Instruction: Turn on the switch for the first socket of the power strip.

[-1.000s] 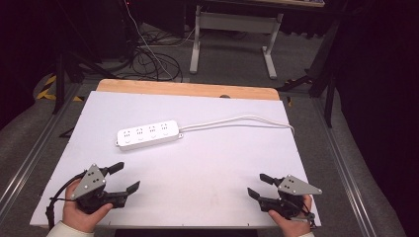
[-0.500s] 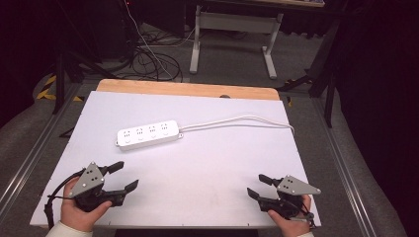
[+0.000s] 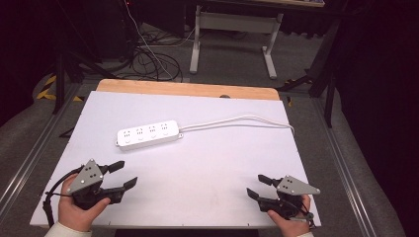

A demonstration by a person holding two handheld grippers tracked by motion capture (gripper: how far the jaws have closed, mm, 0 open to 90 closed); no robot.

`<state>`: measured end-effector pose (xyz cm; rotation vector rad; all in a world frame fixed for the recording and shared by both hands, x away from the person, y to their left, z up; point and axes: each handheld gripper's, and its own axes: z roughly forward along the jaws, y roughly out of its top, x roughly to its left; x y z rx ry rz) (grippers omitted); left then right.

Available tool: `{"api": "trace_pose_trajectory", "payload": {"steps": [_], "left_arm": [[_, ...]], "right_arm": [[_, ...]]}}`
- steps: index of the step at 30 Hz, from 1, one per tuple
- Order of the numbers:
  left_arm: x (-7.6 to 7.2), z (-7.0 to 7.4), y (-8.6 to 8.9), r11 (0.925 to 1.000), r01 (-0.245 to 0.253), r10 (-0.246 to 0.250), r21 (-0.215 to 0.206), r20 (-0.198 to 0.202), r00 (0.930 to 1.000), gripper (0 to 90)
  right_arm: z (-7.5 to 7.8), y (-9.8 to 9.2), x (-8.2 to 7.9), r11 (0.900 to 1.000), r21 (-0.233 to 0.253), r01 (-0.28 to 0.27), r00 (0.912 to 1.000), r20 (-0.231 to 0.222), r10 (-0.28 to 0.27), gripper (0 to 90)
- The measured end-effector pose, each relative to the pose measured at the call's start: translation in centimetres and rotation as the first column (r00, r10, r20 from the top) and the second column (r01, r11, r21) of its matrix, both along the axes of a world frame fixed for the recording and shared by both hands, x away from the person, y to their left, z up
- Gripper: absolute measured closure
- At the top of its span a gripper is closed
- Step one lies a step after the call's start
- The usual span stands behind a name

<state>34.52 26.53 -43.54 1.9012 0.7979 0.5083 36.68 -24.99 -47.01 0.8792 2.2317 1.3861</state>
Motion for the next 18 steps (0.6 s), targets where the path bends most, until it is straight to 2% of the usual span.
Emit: {"api": "trace_pose_trajectory", "payload": {"steps": [3,7,12,14,18], "left_arm": [[0.5,0.6,-0.2,0.9999,0.013,-0.013,0.01,-0.014,0.9998,34.5],[1.1,1.3,-0.5,0.9999,0.017,-0.017,0.003,-0.029,0.9994,34.9],[1.9,2.2,-0.8,0.9991,0.041,-0.041,0.01,-0.032,0.9987,36.1],[2.5,2.8,-1.0,0.9984,0.052,-0.051,0.025,-0.03,0.9982,36.9],[3.0,3.2,-1.0,0.9985,0.055,-0.055,0.004,-0.046,0.9974,37.8]], "right_arm": [[0.0,0.0,0.0,1.0,0.0,-0.003,1.0,0.0,0.003,36.7],[0.0,0.1,0.0,1.0,0.0,-0.001,1.0,-0.003,0.001,36.7],[-0.1,0.1,0.1,1.0,-0.002,-0.005,1.0,-0.002,0.005,36.6],[-0.1,0.1,0.1,1.0,-0.001,-0.004,1.0,-0.005,0.004,36.6],[-0.1,0.1,0.0,1.0,0.001,-0.007,0.9999,-0.008,0.007,36.6]]}}
